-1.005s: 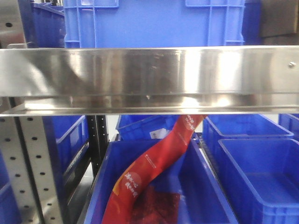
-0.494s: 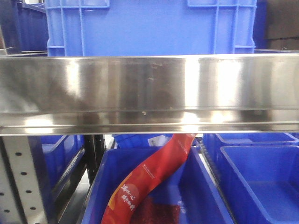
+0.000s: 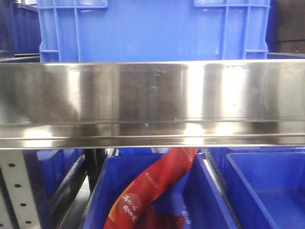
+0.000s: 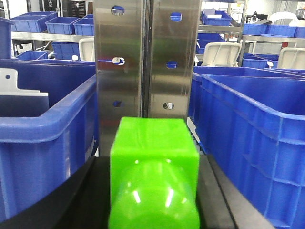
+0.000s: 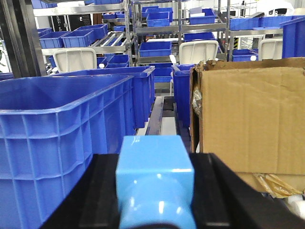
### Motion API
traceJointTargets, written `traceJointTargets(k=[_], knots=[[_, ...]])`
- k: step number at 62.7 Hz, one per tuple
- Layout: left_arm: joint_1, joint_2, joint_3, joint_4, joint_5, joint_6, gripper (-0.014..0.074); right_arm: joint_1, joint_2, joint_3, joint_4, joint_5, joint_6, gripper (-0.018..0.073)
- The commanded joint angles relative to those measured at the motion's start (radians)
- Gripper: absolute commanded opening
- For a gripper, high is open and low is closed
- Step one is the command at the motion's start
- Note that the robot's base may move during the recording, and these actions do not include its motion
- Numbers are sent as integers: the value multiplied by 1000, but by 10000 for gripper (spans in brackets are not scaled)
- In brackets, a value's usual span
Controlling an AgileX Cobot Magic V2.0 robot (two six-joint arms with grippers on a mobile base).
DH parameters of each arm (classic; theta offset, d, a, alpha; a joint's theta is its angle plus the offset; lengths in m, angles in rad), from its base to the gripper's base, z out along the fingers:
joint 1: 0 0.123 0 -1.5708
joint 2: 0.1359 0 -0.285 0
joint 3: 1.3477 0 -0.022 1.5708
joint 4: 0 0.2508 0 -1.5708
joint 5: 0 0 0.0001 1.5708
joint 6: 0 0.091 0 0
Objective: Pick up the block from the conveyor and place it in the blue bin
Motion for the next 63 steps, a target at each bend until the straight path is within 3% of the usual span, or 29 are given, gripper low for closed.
traceJointTargets(k=[1,30,40,50,63], knots=[[-2,-4,-1,-8,-20,2,-111,-3,-5,-7,-7,-17,-5,-162],[-2,-1,-12,-6,-22,2,-111,-3,-5,-9,-9,-39,-5,-162],[-2,59,-145,57,116,4,-111,-3,6,-65,-11,-94,-5,-162],[-10,157,-295,47,143,8,-111,-3,91,-179,-14,-81,-5,-162],[-162,316,-454,-44,195,103,-111,20,307,-358,-14,-77,-5,-162]])
